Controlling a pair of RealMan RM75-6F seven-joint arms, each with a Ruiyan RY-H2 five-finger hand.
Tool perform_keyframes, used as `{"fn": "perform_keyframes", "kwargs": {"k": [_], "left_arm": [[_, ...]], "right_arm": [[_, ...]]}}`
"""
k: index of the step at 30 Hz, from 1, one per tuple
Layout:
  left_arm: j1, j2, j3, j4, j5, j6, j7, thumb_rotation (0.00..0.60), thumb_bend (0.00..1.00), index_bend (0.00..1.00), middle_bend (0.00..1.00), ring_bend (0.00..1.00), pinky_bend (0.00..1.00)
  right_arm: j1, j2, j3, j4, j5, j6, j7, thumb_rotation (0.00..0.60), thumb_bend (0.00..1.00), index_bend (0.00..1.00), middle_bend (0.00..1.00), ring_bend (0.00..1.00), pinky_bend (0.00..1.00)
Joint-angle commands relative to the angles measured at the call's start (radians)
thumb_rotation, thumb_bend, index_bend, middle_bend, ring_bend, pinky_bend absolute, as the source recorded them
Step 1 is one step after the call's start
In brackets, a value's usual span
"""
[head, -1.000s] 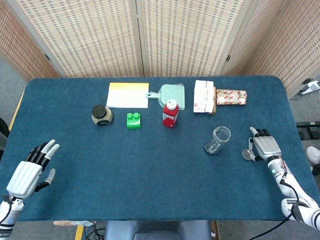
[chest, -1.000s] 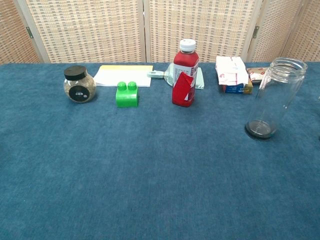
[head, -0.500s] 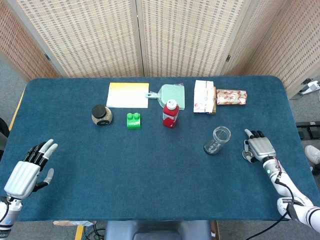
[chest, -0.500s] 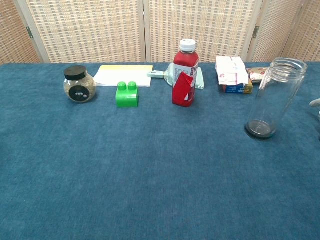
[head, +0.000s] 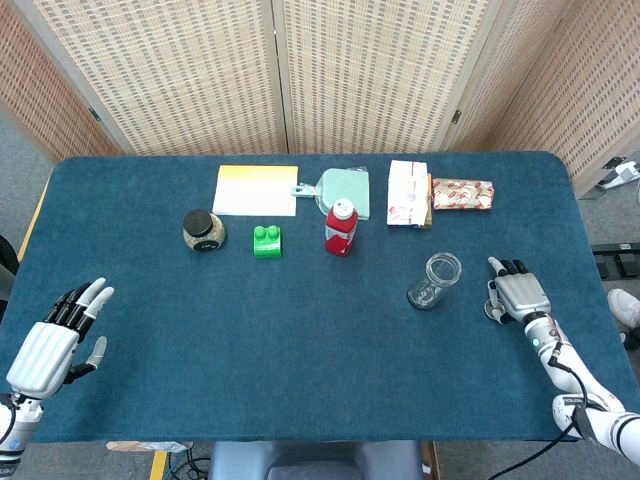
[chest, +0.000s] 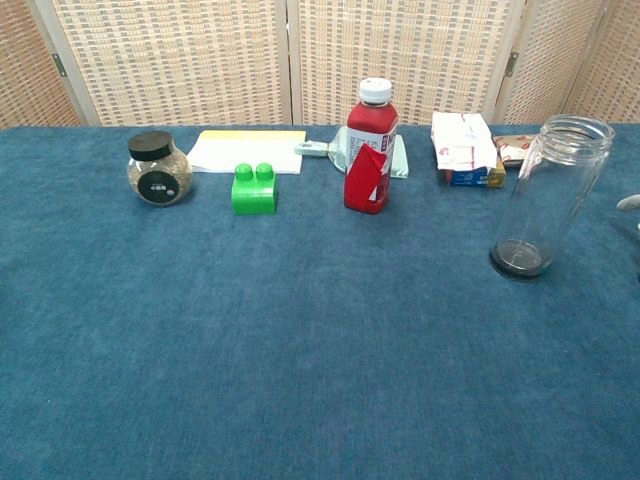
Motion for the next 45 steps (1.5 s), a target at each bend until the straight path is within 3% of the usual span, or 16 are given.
{"fn": "perform_keyframes", "kwargs": {"k": [1,25,34,45], "left_arm": [[0.0,0.0,0.0,0.003,0.004,0.004,-0.005,0.6,0.49,0.0,0.0,0.0,0.1],[0.004,0.0,-0.001,0.018,0.006,0.018,-0.022,0.6,0.49,0.0,0.0,0.0,0.1],[0.003,-0.008,-0.003,0.015,-0.001,0.01,0.002,0.6,0.49,0.0,0.0,0.0,0.1],[-0.002,-0.022,-0.007,0.014,-0.014,-0.01,0.037,0.6,0.49,0.0,0.0,0.0,0.1]], "right_arm": [[0.001,-0.002,-0.001,0.005,0.003,-0.002,-0.003,0.6,0.35,0.61,0.01,0.0,0.0],[0.005,0.004,-0.004,0.009,0.009,0.01,-0.03,0.6,0.39,0.64,0.03,0.0,0.0],[-0.005,0.102,0.014,-0.139,0.029,0.079,-0.085,0.6,0.39,0.64,0.04,0.0,0.0],[-0.014,0.338,0.056,-0.503,0.054,0.189,-0.162,0.6,0.39,0.64,0.04,0.0,0.0]]}}
